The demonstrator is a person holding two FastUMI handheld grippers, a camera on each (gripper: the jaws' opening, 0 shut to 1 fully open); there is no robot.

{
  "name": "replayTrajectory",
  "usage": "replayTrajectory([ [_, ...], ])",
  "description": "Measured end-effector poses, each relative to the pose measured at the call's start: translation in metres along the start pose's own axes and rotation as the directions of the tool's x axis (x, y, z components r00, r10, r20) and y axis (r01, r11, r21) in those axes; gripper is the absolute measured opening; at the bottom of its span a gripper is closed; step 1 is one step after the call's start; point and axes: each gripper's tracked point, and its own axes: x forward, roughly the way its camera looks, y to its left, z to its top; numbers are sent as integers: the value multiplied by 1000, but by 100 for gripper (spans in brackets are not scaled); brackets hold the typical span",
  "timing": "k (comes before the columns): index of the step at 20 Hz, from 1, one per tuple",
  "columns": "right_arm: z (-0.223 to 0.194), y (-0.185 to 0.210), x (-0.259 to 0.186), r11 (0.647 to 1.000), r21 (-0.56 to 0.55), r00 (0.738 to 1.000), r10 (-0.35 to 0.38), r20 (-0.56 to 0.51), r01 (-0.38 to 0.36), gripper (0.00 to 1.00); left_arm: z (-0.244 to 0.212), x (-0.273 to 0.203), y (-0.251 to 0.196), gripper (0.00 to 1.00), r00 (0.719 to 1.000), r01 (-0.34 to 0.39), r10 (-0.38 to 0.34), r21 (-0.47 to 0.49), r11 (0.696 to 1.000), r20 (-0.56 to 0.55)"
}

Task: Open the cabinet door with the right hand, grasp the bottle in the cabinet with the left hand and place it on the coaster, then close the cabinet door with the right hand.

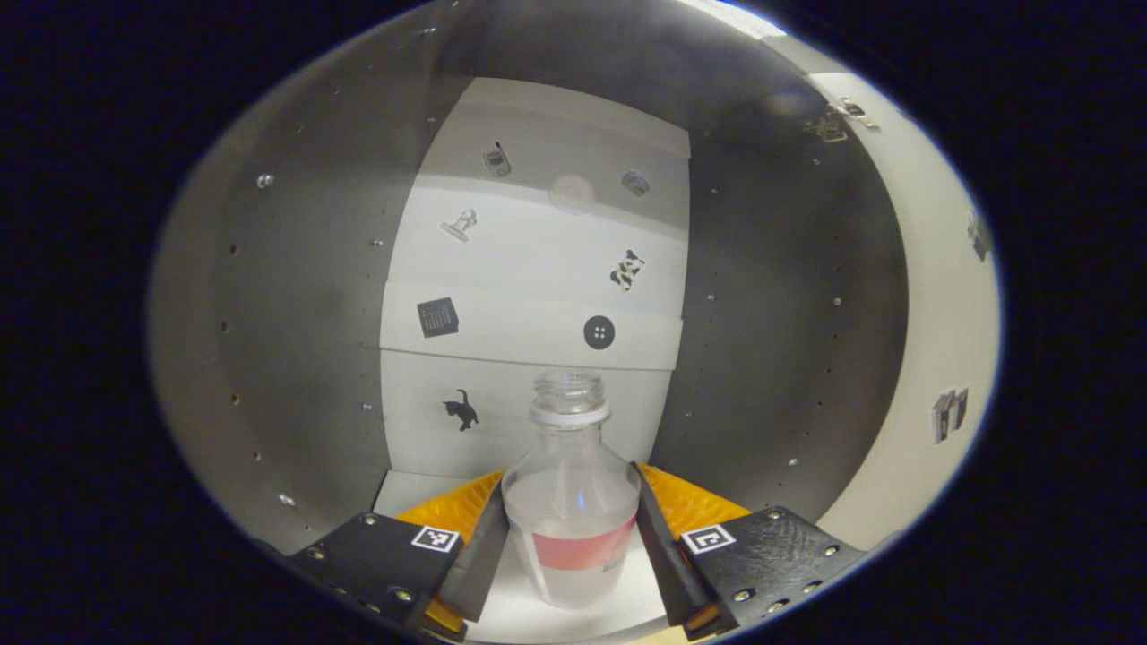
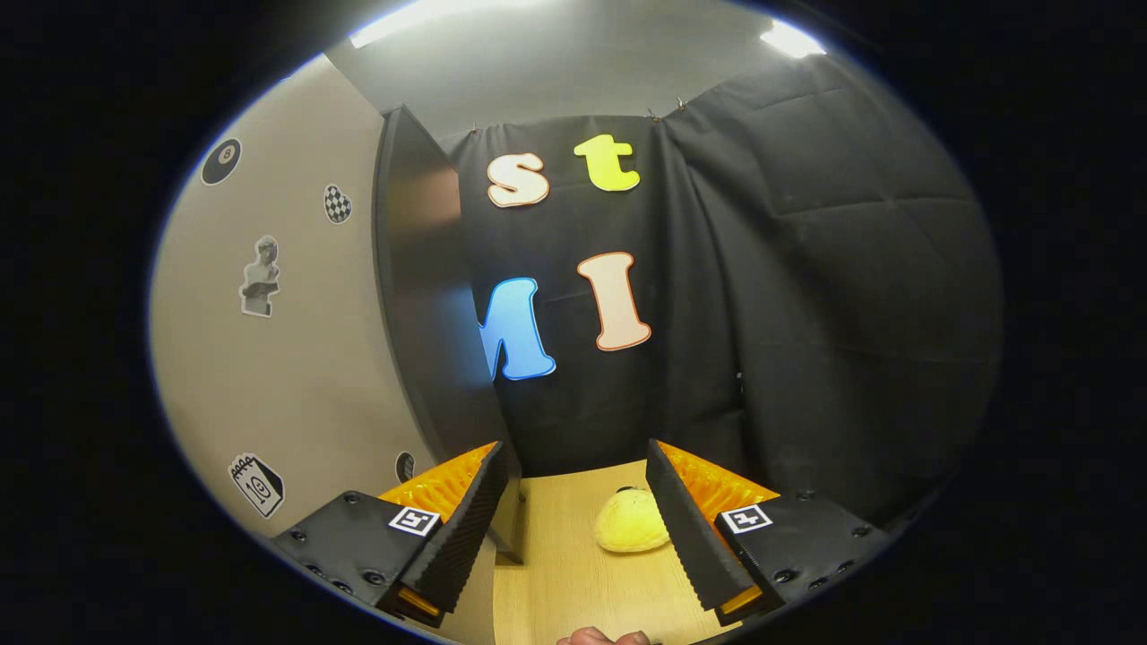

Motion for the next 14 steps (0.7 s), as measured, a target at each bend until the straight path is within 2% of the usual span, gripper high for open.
replayTrajectory([
  [3,4,2,-6,1000,6,1000,0,14,0,98,13,-22,-5,72,1000,22,-22,16,1000,19],
  [4,5,2,-9,1000,10,1000,-1,17,1,93,19,-32,-8,75,999,31,-31,21,999,31],
  [5,5,3,-12,1000,15,1000,-5,18,4,93,24,-43,-12,75,998,40,-42,30,999,44],
  [6,6,3,-16,1000,23,1000,-12,19,12,98,29,-57,-15,72,997,50,-52,44,998,55],
  [8,8,6,-24,999,34,999,-15,31,14,98,36,-86,-21,75,995,63,-68,80,995,66],
  [14,9,20,-49,1000,0,999,-15,35,15,98,20,-182,-27,72,994,97,-102,154,983,29],
])
